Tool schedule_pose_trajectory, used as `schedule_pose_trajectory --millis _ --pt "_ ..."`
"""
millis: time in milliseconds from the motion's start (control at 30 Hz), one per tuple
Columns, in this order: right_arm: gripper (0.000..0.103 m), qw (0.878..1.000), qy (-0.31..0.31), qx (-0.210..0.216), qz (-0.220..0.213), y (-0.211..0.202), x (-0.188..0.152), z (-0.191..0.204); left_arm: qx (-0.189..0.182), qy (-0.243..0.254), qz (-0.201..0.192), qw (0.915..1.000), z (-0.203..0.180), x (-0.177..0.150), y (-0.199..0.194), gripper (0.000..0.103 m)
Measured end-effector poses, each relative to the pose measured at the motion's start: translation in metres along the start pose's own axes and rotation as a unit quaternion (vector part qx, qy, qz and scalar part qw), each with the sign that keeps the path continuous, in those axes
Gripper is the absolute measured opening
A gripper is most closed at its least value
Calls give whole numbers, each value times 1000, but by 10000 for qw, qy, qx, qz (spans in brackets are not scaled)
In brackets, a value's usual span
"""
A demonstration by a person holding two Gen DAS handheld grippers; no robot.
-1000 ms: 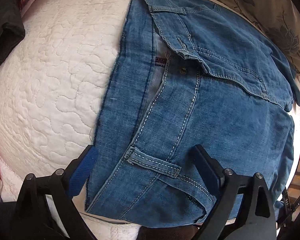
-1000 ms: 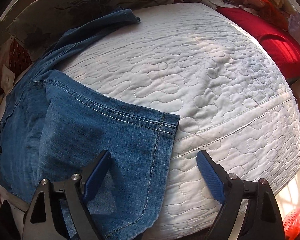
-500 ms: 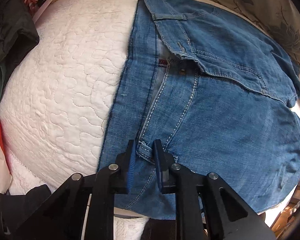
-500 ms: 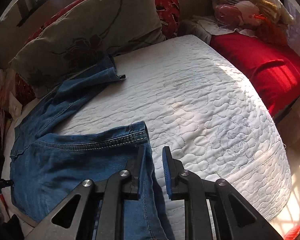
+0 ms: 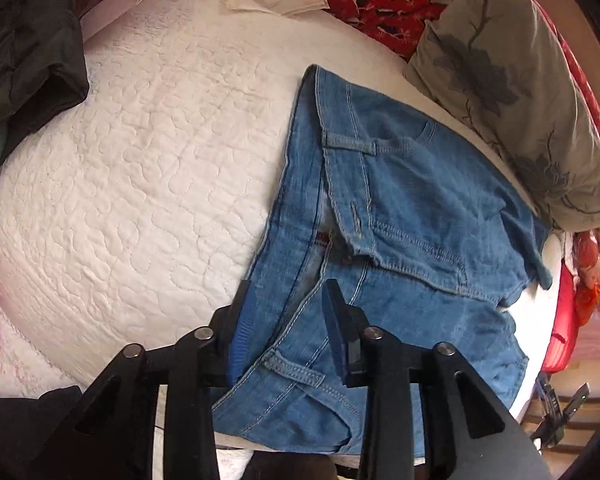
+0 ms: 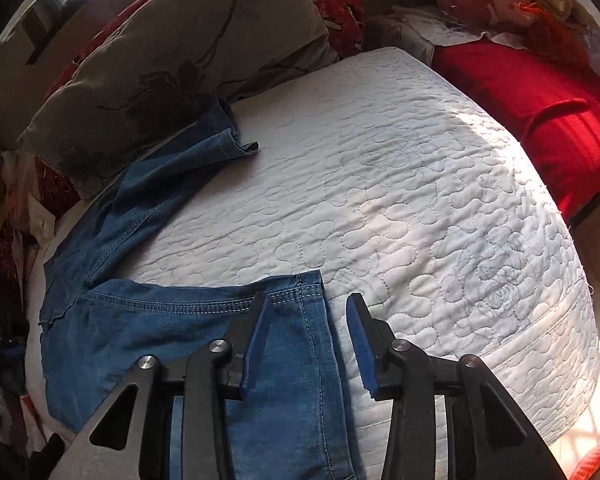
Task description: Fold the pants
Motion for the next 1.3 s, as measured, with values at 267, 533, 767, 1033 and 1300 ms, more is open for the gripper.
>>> schedule_pose_trajectory --millis 267,533,767,1033,1300 --pt "56 9979 243 599 -41 60 113 57 63 -284 237 9993 -32 75 48 60" --pt "63 9988 -177 223 400 167 186 99 464 -101 486 9977 -47 105 106 60" --pt "4 9877 -1554 -134 -35 183 216 147 872 111 27 9961 -62 126 111 48" --pt "23 9691 -2258 -991 -70 201 235 162 1172 -199 -41 9929 -57 151 116 47" --pt "63 9912 -1271 -17 -362 139 214 111 -126 -1114 -152 9936 2 153 67 54"
Point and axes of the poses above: each gripper's, at about its wrist camera, not at the fingertips, and y roughly the way its jaws point, z to its left, x to its top, the point moved 8 cm from there along y, roughly the way its jaws point, and after that the axes turned 3 degrees about x, right-handed, at the moved point
